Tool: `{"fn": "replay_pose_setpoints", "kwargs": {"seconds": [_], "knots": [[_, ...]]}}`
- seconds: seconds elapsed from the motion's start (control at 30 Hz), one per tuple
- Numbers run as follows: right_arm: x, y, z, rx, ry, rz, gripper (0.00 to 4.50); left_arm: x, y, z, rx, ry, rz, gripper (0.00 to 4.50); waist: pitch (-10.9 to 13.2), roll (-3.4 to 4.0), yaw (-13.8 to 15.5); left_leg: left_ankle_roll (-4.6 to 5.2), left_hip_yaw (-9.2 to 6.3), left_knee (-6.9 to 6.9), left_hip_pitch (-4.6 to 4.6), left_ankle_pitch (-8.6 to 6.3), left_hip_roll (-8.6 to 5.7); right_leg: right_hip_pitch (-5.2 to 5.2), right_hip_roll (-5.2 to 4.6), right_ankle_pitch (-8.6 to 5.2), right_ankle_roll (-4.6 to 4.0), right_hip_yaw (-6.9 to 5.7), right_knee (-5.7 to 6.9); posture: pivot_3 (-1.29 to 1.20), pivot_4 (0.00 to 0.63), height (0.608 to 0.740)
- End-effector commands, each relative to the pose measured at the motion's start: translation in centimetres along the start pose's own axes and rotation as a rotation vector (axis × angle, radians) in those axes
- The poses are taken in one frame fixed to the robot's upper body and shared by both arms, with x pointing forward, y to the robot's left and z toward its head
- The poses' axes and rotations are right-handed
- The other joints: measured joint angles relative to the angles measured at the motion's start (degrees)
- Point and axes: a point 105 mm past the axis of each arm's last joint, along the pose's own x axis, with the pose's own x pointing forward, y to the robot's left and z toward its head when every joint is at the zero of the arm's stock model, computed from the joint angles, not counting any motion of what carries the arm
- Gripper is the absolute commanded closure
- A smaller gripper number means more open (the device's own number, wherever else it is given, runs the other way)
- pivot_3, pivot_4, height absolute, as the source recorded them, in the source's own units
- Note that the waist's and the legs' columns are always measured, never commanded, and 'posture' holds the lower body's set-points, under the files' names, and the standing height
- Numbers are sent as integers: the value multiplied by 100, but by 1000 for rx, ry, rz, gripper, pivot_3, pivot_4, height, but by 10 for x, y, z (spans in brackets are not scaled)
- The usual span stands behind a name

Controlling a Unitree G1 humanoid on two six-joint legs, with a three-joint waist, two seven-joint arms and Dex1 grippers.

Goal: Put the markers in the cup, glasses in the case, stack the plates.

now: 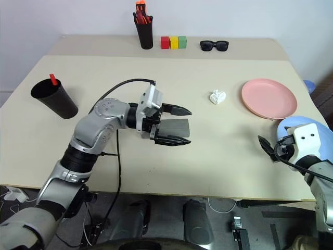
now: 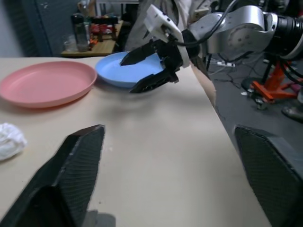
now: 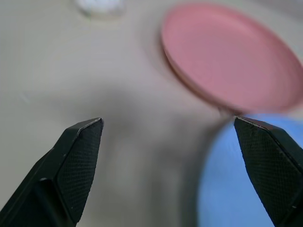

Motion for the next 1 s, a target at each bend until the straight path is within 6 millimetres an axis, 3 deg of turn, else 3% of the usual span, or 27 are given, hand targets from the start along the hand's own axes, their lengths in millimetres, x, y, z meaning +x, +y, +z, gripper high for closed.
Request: {"fn": "replay_pose_setpoints", "kwargs": {"seconds": [0.03,0.3,0.43,0.63,0.87,1.0], "knots": [[0,2,-11,24,48,5,0,5,-9,-3,46,62,-76,67,-1,1,-34,0,0,-2,2,0,0,1,0,0,0,1,0,0,150,740],[9,-6,-40,89,148,-26,0,3,-2,-6,72,113,-55,67,-2,-1,-55,0,0,0,11,0,0,15,0,-1,-2,1,-6,0,150,740],[14,-5,-41,105,137,-23,1310,-1,3,-9,63,126,-20,0,-2,-1,-51,0,0,0,14,0,0,19,0,-1,-1,1,-8,0,150,740],[20,-5,-43,91,133,-45,4431,-3,5,-11,47,128,7,0,-4,-5,-52,1,0,-1,13,0,0,19,0,-1,1,1,-10,0,150,740],[22,-14,-41,31,118,-101,4431,-2,6,-11,37,123,28,0,-13,-20,-58,1,0,-1,15,0,1,23,0,-1,1,1,-13,0,150,740],[25,-27,-23,-45,65,-187,4431,0,14,-8,21,95,92,0,-12,-19,-48,1,0,-1,15,0,0,23,0,-1,0,1,-14,0,150,740]]}}
